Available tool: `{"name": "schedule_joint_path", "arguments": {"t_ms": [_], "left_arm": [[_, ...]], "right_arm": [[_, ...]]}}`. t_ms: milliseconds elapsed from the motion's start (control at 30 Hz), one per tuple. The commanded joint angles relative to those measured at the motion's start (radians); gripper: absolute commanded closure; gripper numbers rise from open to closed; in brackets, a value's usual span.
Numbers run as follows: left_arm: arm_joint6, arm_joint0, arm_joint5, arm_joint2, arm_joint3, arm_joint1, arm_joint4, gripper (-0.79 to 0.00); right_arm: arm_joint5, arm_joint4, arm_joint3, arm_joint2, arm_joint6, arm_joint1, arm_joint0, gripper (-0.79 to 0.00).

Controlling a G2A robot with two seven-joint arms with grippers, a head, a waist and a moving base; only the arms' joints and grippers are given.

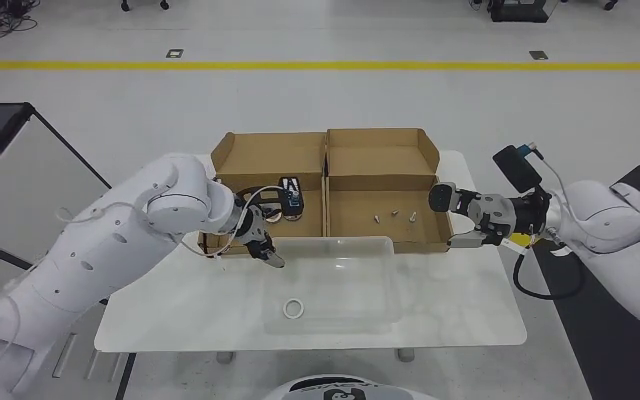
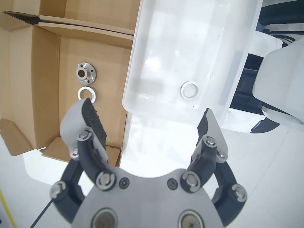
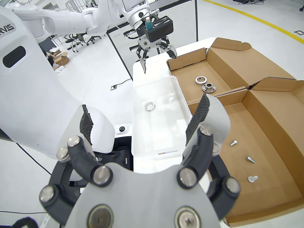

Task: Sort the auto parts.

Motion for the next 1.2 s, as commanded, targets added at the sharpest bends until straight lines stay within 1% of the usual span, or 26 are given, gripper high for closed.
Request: {"name": "schedule_joint_path", "arguments": {"t_ms": [0, 133, 233, 400, 500, 633, 767, 1000, 1100, 1167], "left_arm": [[0.0, 0.0, 0.0, 0.0, 0.0, 0.0, 0.0, -0.785], [0.0, 0.0, 0.0, 0.0, 0.0, 0.0, 0.0, -0.785], [0.017, 0.017, 0.015, 0.007, -0.016, -0.001, 0.019, -0.785], [-0.01, 0.034, 0.02, 0.057, -0.088, -0.015, 0.036, -0.785], [-0.049, 0.03, 0.049, 0.098, -0.118, -0.03, 0.054, -0.785], [-0.106, 0.008, 0.118, 0.162, -0.125, -0.062, 0.077, -0.785], [-0.138, -0.025, 0.168, 0.22, -0.088, -0.103, 0.097, -0.785], [-0.169, -0.079, 0.169, 0.31, -0.035, -0.176, 0.105, -0.785], [-0.162, -0.098, 0.162, 0.348, -0.018, -0.2, 0.096, -0.785], [-0.138, -0.11, 0.138, 0.37, -0.015, -0.212, 0.079, -0.785]], "right_arm": [[0.0, -0.001, 0.0, 0.0, 0.0, -0.001, 0.0, -0.785], [0.0, -0.001, 0.0, 0.0, 0.0, -0.001, 0.0, -0.785], [0.0, -0.001, 0.0, 0.0, 0.0, -0.001, 0.0, -0.785], [0.0, -0.001, 0.0, 0.0, 0.0, -0.001, 0.0, -0.785], [0.0, -0.001, 0.0, 0.0, 0.0, -0.001, 0.0, -0.785], [0.0, -0.001, 0.0, 0.0, 0.0, -0.001, 0.0, -0.785], [0.0, -0.001, 0.0, 0.0, 0.0, -0.001, 0.0, -0.785], [0.0, -0.001, 0.0, 0.0, 0.0, -0.001, 0.0, -0.785], [0.0, -0.001, 0.0, 0.0, 0.0, -0.001, 0.0, -0.785], [0.0, -0.001, 0.0, 0.0, 0.0, -0.001, 0.0, -0.785]]}}
